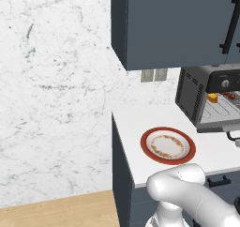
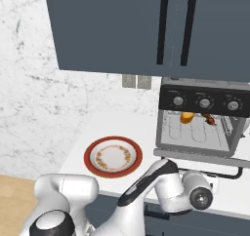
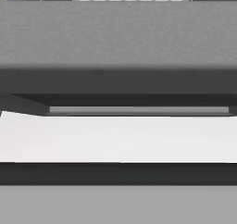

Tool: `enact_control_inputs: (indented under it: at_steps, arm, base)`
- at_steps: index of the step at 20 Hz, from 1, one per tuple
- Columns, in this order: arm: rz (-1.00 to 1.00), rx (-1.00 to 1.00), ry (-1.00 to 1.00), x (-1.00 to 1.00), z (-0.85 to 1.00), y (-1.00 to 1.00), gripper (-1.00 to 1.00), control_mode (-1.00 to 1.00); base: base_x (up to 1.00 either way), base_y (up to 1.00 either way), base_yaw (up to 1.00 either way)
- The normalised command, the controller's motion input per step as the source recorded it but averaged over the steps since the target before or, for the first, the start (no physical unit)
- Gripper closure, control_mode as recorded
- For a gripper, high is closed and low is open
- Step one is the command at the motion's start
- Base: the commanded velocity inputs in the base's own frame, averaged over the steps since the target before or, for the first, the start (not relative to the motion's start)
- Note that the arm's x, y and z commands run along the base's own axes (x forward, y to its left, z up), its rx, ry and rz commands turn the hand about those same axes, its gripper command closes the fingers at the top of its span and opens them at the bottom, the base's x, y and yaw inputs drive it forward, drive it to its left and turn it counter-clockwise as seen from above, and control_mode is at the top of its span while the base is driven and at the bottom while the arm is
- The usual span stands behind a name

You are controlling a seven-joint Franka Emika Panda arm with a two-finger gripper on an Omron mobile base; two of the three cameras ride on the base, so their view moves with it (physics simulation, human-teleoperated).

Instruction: Pick up the kebab skewer and baguette bread, and place them inside the toaster oven. Close the toaster oven door and start by setting the timer.

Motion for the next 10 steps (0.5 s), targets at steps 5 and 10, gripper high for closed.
enact_control_inputs:
  at_steps: [5,10]
  arm:
    - [0.03,0.0,0.09,0.68,0.41,-0.07,-1.0,-1.0]
    - [0.05,0.0,0.06,0.76,0.46,-0.03,-1.0,-1.0]
  base:
    - [0.0,0.0,0.0]
    - [0.0,0.0,0.0]
